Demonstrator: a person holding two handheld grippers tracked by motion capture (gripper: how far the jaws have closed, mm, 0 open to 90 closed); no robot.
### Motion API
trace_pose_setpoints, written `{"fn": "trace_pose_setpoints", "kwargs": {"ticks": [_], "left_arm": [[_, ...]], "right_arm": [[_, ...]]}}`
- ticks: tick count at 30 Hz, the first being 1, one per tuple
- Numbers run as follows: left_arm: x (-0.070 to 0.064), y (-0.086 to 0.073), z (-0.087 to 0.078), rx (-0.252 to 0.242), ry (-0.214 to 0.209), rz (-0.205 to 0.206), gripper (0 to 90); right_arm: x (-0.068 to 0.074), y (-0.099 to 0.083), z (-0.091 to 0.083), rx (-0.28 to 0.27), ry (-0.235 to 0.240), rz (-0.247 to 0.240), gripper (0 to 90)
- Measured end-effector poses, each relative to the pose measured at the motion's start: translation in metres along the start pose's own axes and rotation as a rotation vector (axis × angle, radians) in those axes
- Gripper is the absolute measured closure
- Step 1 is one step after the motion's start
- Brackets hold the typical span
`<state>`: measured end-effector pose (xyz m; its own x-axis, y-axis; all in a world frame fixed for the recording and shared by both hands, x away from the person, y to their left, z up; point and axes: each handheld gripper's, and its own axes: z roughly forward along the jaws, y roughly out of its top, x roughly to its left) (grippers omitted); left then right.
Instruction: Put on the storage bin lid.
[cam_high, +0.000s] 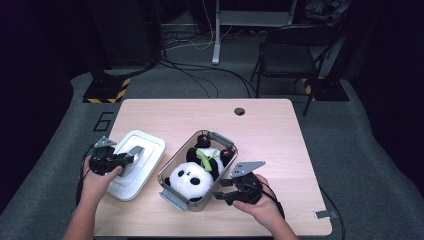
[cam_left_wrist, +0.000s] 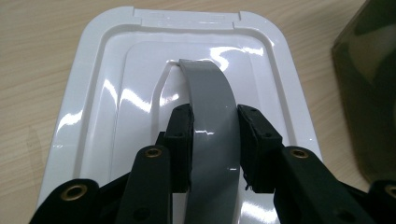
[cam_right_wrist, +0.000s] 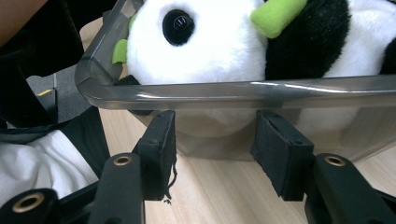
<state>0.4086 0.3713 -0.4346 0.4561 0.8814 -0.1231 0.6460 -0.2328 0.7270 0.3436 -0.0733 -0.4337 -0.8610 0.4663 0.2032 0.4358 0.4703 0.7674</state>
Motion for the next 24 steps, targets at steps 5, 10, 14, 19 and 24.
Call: {"fn": "trace_pose_setpoints", "kwargs": {"ticks": [5,10,14,19,24], "left_arm": [[-0.007,0.010,-0.012,-0.016,-0.036,0.007,67.0],[-0.012,0.019,-0.021,-0.025,-0.061,0.025,67.0],[-0.015,0.026,-0.025,-0.037,-0.075,0.033,67.0],[-0.017,0.034,-0.028,-0.058,-0.117,0.024,67.0],[-0.020,0.043,-0.033,-0.042,-0.102,0.059,67.0]], "right_arm": [[0.000,0.001,0.003,0.004,-0.004,-0.014,48.4],[0.001,0.003,0.006,0.003,-0.004,-0.008,48.4],[0.001,0.005,0.008,-0.011,0.000,-0.002,48.4],[0.000,0.008,0.012,-0.016,0.004,0.001,48.4],[-0.001,0.008,0.016,-0.011,-0.002,-0.006,48.3]]}}
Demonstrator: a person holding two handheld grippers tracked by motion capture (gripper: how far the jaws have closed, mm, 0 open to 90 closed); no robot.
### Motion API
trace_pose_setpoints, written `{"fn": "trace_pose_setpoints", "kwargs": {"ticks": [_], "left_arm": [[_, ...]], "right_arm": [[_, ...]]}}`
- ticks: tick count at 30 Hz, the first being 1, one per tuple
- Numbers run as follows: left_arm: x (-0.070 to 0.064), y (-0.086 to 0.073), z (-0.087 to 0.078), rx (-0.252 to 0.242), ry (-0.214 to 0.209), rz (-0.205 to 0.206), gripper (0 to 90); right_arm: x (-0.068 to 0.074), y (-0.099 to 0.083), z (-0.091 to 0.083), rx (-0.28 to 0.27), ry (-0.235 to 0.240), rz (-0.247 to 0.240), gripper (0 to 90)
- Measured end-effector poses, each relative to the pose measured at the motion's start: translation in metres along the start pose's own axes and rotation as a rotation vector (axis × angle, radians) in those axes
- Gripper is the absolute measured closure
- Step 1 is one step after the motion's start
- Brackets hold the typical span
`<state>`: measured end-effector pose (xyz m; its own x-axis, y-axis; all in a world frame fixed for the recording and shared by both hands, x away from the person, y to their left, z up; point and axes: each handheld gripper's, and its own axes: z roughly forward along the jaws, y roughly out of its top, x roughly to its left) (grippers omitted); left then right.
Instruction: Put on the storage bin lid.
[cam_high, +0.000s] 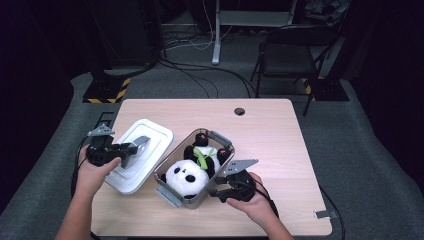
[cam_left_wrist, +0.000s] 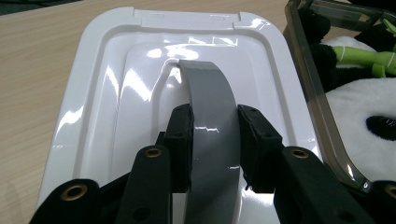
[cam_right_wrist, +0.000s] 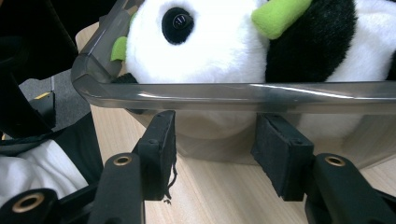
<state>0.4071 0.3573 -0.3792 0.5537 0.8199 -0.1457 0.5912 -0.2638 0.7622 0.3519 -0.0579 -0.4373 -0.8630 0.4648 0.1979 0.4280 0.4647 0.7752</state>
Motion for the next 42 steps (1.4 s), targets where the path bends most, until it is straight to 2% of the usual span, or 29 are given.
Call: {"fn": "trace_pose_setpoints", "kwargs": {"ticks": [9,16,28,42], "left_arm": [[-0.003,0.010,-0.008,0.020,0.008,0.029,67.0],[-0.014,0.020,-0.008,0.021,-0.007,0.048,67.0],[-0.040,0.035,0.009,0.013,-0.065,0.063,67.0],[-0.070,0.047,0.027,0.028,-0.127,0.119,67.0]], "right_arm": [[-0.003,-0.008,-0.004,0.017,-0.015,0.013,47.2],[-0.009,-0.011,-0.012,-0.009,-0.035,0.029,47.1],[-0.016,-0.016,-0.019,-0.026,-0.056,0.047,47.0],[-0.020,-0.019,-0.025,-0.038,-0.069,0.059,47.0]]}}
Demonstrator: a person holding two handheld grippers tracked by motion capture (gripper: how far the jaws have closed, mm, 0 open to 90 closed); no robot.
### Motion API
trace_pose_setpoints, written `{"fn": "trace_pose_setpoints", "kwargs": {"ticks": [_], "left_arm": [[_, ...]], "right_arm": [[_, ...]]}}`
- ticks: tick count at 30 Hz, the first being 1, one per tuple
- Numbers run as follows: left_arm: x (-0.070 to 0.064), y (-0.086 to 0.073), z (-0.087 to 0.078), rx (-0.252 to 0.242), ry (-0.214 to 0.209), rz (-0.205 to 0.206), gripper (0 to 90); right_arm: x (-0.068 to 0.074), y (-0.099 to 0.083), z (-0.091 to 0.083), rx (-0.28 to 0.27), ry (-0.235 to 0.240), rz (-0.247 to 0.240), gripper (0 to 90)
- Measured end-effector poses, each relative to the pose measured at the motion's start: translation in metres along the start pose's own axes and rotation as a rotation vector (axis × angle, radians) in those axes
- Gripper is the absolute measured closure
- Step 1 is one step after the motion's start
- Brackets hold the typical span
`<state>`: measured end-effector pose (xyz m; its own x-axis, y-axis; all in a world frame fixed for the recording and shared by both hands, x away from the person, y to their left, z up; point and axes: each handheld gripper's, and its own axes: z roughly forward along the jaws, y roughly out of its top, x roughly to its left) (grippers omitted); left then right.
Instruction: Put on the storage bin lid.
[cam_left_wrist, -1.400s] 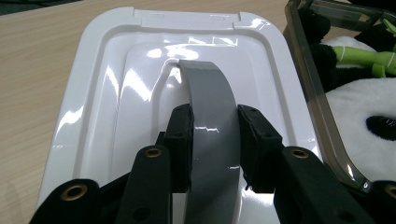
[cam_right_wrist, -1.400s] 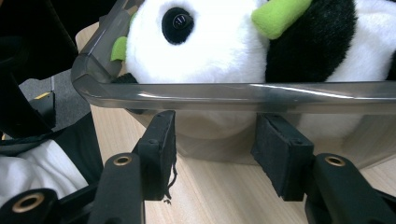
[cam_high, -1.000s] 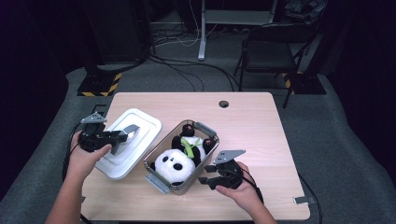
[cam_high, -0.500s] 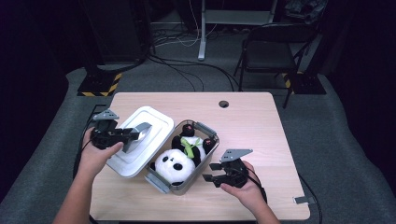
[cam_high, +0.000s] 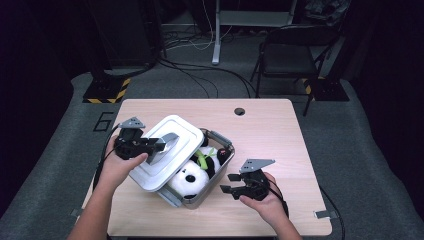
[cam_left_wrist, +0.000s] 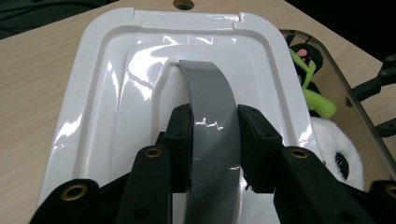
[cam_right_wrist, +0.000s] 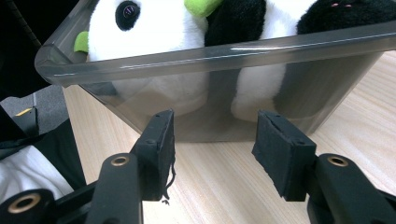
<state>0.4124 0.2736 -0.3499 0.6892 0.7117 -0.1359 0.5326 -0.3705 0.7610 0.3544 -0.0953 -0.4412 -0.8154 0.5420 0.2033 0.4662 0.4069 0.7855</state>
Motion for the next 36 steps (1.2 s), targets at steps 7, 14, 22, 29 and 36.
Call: {"fn": "trace_pose_setpoints", "kwargs": {"ticks": [7,14,22,29,36], "left_arm": [[-0.013,0.006,0.009,0.001,-0.032,0.031,67.0],[-0.025,0.011,0.017,0.005,-0.065,0.050,67.0],[-0.037,0.013,0.031,0.030,-0.085,0.074,66.9],[-0.040,0.009,0.040,0.024,-0.105,0.078,66.7],[-0.040,0.006,0.043,0.010,-0.121,0.068,66.7]], "right_arm": [[-0.001,0.000,-0.001,-0.002,-0.001,-0.002,47.0],[-0.002,-0.001,-0.002,-0.005,-0.005,0.006,47.0],[-0.004,-0.001,-0.003,-0.009,-0.007,0.006,47.0],[-0.003,-0.002,-0.002,-0.005,-0.007,0.012,47.0],[-0.004,-0.002,-0.001,-0.005,-0.006,0.012,47.0]]}}
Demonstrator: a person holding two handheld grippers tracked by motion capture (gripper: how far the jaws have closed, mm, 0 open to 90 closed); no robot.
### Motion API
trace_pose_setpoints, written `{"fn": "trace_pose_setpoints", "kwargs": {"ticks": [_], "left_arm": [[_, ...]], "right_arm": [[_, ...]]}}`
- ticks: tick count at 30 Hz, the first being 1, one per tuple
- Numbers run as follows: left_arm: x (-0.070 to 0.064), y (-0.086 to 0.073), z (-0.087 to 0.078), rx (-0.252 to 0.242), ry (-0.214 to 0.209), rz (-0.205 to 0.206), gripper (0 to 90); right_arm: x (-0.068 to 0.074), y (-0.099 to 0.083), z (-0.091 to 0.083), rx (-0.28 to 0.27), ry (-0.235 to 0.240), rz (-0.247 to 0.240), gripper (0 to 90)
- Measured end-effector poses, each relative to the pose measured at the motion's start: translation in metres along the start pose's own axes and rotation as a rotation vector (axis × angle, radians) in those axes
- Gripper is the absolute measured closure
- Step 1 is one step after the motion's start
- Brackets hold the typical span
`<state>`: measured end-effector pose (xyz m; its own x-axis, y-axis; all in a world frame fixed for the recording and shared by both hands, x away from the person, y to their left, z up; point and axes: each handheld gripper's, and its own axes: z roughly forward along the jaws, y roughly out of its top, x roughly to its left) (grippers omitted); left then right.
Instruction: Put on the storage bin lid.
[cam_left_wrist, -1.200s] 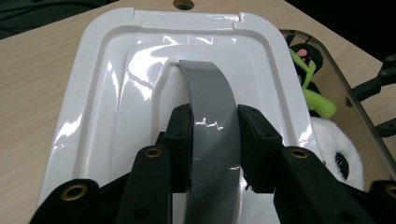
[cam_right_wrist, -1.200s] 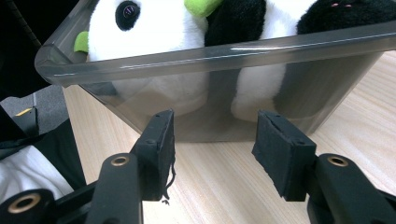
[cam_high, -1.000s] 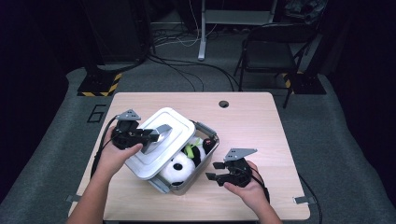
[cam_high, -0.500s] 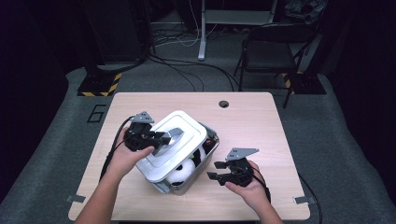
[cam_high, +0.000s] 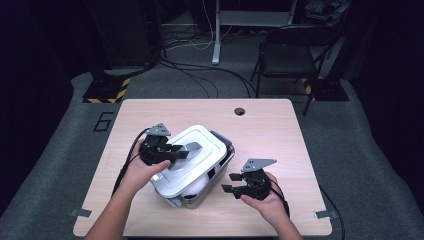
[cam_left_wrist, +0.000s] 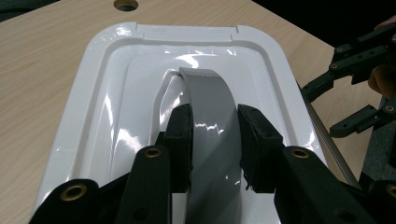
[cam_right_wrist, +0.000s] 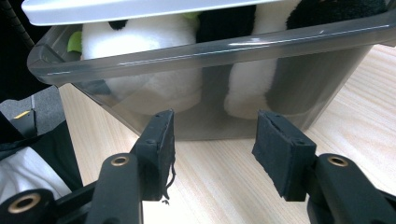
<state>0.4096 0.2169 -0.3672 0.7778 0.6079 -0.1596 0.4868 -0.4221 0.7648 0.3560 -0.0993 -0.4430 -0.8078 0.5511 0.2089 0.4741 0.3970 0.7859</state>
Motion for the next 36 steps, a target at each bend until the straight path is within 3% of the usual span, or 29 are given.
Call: {"fn": "trace_pose_setpoints", "kwargs": {"ticks": [15,23,30,33,34,36], "left_arm": [[-0.006,0.005,0.008,0.005,0.003,0.023,66.1],[-0.003,0.004,-0.005,-0.045,0.007,0.022,48.8],[0.014,-0.007,-0.041,-0.112,0.069,0.013,47.0],[0.022,-0.014,-0.046,-0.115,0.091,-0.009,47.2],[0.031,-0.023,-0.048,-0.105,0.112,-0.038,47.4],[0.038,-0.033,-0.049,-0.093,0.125,-0.058,48.2]], "right_arm": [[-0.001,0.001,-0.003,-0.017,-0.005,0.003,47.0],[-0.002,0.002,-0.005,-0.020,-0.009,0.007,47.0],[-0.004,0.006,-0.014,-0.039,-0.028,0.003,47.0],[-0.006,0.007,-0.018,-0.053,-0.037,0.006,47.0],[-0.006,0.007,-0.019,-0.055,-0.040,0.008,47.0],[-0.006,0.008,-0.021,-0.059,-0.045,0.009,46.7]]}}
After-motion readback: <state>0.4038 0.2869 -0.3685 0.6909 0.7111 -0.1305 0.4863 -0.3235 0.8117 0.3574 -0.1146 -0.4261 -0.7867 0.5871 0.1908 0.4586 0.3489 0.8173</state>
